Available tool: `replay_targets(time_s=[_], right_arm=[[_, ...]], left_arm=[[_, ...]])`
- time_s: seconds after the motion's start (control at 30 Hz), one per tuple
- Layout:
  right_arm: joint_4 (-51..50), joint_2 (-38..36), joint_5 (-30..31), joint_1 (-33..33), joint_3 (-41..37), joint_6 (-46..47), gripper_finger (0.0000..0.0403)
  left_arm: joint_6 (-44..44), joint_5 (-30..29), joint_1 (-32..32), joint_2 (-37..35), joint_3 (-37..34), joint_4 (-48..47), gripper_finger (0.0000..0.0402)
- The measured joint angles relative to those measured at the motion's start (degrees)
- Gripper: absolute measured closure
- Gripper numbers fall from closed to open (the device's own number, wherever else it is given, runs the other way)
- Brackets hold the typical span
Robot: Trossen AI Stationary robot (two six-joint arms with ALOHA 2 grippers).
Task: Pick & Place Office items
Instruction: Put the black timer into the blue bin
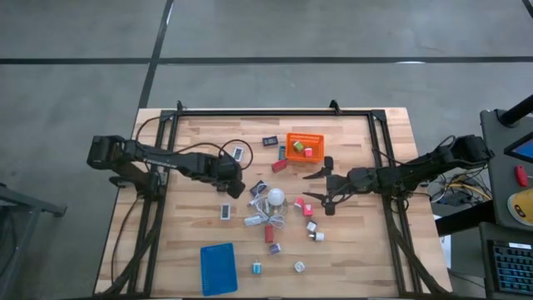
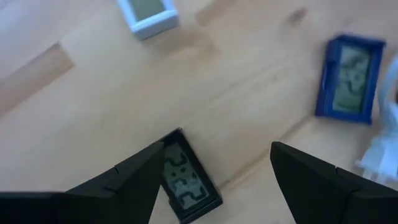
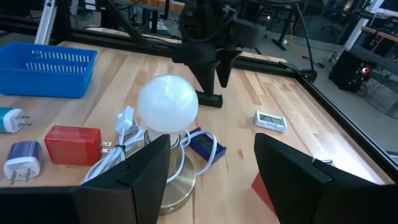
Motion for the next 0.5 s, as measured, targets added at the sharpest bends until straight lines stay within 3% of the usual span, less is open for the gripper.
replay_targets(time_s=[0.33,0.5], right_arm=[[-0.04,0.0,-0.04,0.01,0.04,0.25,0.0174],[-0.02,0.0,-0.07,0.02,0.04,0.23,0.0175]], left_arm=[[-5.93,-2.92,0.06,0.0,-5.53,-1.03,0.01],[-10.52,6.12,2.49,-0.28,-8.67,0.34,0.0076]])
